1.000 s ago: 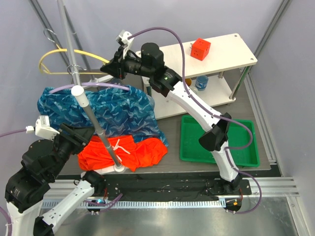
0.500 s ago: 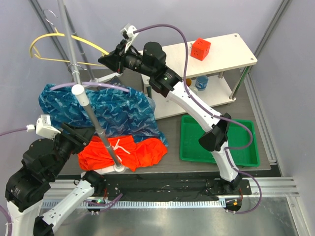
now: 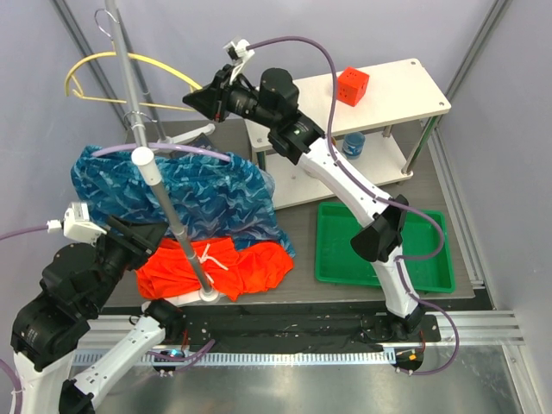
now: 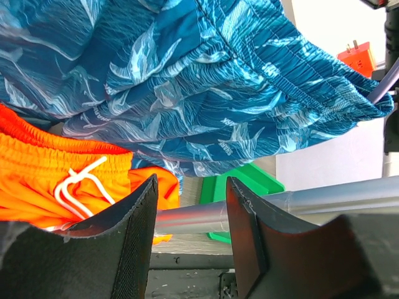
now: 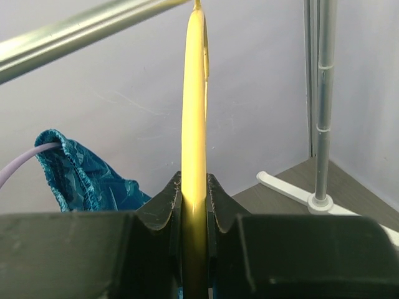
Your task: Remove the shorts from the hanger
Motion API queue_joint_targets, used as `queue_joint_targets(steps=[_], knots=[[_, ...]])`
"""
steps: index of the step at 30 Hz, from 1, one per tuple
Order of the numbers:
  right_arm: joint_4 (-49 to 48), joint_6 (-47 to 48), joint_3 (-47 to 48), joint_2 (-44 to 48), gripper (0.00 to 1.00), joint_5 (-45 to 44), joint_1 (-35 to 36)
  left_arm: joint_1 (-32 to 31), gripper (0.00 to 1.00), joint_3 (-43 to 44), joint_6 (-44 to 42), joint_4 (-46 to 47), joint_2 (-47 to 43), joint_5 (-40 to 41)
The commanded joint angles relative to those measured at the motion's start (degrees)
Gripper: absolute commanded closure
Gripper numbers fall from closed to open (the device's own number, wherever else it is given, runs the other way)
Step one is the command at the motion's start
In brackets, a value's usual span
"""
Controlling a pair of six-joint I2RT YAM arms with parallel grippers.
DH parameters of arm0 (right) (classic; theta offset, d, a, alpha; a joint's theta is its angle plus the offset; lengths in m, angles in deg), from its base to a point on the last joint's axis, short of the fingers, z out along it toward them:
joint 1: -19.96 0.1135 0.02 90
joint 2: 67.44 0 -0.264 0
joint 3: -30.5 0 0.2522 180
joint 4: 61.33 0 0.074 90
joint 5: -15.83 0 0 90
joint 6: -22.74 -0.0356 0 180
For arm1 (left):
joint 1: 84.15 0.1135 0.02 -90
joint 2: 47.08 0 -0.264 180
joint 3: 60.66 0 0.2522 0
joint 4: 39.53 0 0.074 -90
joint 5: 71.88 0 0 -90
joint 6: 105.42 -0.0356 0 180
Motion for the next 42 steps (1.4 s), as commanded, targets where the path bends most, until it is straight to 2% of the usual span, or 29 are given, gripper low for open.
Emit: queue_joint_targets(steps=[1, 6, 11, 14, 15, 18, 21, 27, 31, 36, 38, 39, 42], knots=[[-2.84, -1.47, -1.22, 2.41, 0.99, 0.52, -0.67, -0.2, 0.53, -0.92, 1.65, 2.0, 0.18, -0.04], [-1.7, -2.78, -1.93, 1.97, 0.99, 2.19, -1.64, -0.2, 0.52, -1.37, 1.74, 2.1, -0.18, 1.98], [-1.61, -3.14, -4.38, 3.11, 0.99, 2.02, -1.9, -0.2, 0.53, -1.19, 2.53, 1.57, 0.0, 0.76], [-0.48, -2.97, -4.48, 3.55, 0.82, 1.84, -1.82, -0.2, 0.51, -1.62, 2.01, 2.09, -0.79, 2.24], [0.66, -2.79, -4.3, 3.9, 0.64, 1.49, -1.9, -0.2, 0.47, -1.8, 1.48, 2.36, -0.88, 2.69], [5.67, -3.4, -4.3, 5.21, 0.42, -0.79, -1.9, -0.2, 0.39, -0.66, 1.04, 2.53, -0.27, 3.39], [9.45, -3.5, -6.84, 8.64, 0.35, -2.02, -1.82, -0.2, 0.37, -0.4, 0.69, 1.92, 0.0, 3.04], [20.88, 4.84, -11.76, 17.77, 0.15, -8.43, -1.9, -0.2, 0.36, -2.15, 1.13, 2.18, -1.23, 4.79], [27.73, 7.66, -15.72, 23.84, 0.09, -12.74, -1.9, -0.2, 0.34, -2.94, 2.18, 1.74, -0.7, 4.28], [27.57, 9.51, -32.66, 37.17, 0.05, -16.69, -1.73, -0.2, 0.34, -5.31, 2.79, 2.09, -0.79, 1.37], [27.04, 9.78, -40.02, 41.15, 0.04, -20.82, -1.73, -0.29, 0.34, -6.45, 3.41, 2.62, -1.58, 1.28], [27.39, 8.47, -43.81, 46.74, 0.03, -24.58, -1.81, -0.2, 0.33, -7.68, 4.46, 3.23, -1.84, 1.11], [27.4, 5.04, -52.09, 54.05, 0.03, -24.88, -1.73, -0.2, 0.33, -8.65, 4.38, 3.94, -1.76, -1.0]])
